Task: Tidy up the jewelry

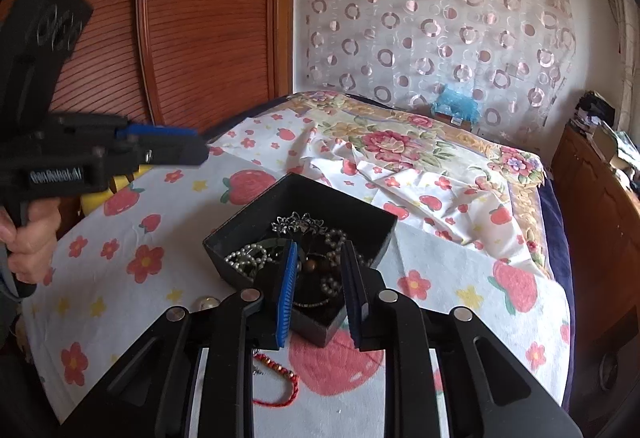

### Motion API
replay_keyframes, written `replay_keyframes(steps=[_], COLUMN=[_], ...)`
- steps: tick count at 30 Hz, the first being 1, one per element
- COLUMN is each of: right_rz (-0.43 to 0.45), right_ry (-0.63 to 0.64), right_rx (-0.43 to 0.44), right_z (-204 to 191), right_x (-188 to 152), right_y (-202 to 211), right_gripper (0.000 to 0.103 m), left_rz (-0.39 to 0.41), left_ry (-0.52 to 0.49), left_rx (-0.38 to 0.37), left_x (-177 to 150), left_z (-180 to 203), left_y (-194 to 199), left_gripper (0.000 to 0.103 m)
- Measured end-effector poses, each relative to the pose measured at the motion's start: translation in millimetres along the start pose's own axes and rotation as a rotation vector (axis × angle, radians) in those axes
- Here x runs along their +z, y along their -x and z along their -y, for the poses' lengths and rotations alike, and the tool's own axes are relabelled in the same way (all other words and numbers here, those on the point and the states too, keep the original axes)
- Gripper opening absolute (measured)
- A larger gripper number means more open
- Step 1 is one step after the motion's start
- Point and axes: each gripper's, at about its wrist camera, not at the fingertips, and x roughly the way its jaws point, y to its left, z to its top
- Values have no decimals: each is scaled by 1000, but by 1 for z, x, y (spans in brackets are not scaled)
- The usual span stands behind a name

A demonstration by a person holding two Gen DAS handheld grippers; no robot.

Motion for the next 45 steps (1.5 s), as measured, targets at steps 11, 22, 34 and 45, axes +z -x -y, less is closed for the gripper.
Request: replay_keyframes(steps=[11, 22, 34, 45], right_rz=[-69, -186, -222, -216], right_ry=[-33, -41, -1, -11], right_rx=[39, 63, 36, 37], right_z=[-12, -13, -22, -19], right_x=[-49, -76, -86, -90], right_y=[6, -31, -41, -38], right_gripper=[24, 24, 22, 20], left_rz=[-117, -205, -251, -268], left_ry=[3, -11, -39, -46], left_rx=[-14, -30, -34, -25], left_x=[-65, -89, -96, -96], left_z=[-5, 3, 16, 18], left_y=[-17, -39, -55, -62], left_gripper=[20, 28, 28, 28])
